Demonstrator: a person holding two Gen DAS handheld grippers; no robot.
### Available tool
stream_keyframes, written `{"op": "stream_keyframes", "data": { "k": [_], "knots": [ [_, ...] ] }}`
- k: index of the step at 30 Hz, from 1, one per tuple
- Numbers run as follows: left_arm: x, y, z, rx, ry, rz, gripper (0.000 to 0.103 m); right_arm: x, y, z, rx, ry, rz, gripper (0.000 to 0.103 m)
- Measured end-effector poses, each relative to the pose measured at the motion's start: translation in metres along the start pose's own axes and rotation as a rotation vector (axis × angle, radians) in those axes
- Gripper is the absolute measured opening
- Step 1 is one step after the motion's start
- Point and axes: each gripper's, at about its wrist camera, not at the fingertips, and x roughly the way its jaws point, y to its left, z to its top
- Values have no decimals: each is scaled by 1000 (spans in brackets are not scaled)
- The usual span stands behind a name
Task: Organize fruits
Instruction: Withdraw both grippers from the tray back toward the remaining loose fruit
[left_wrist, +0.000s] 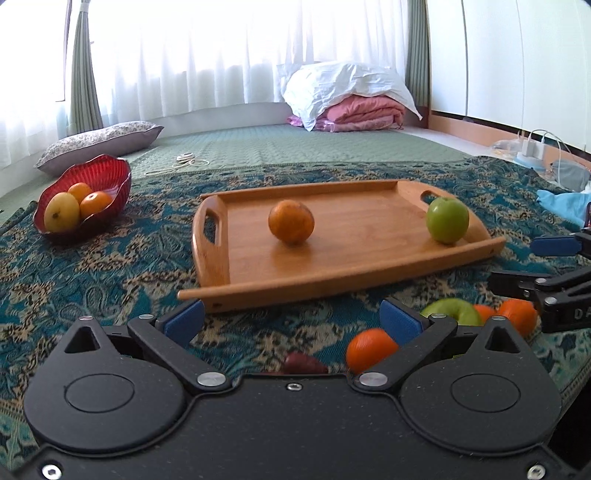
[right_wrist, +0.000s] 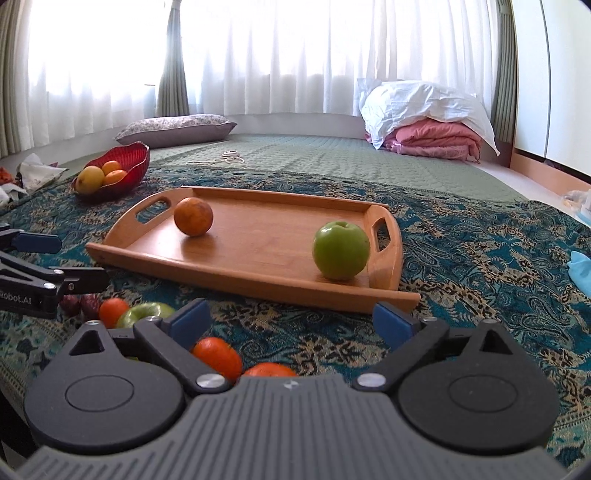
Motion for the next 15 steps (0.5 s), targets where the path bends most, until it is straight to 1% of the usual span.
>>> {"op": "stream_keyframes", "data": {
  "k": [5,8,15],
  "knots": [
    [-5,4,-13,-20,-11,8,102,-7,6,-10,-24,-17,-14,103],
    [-6,5,-19,-21,-17,19,103,-9,7,-15,-19,-25,-41,103],
    [-3,7,-30,-39,21,35,103,-8,4,-26,13,-6,-59,103]
  ]
}}
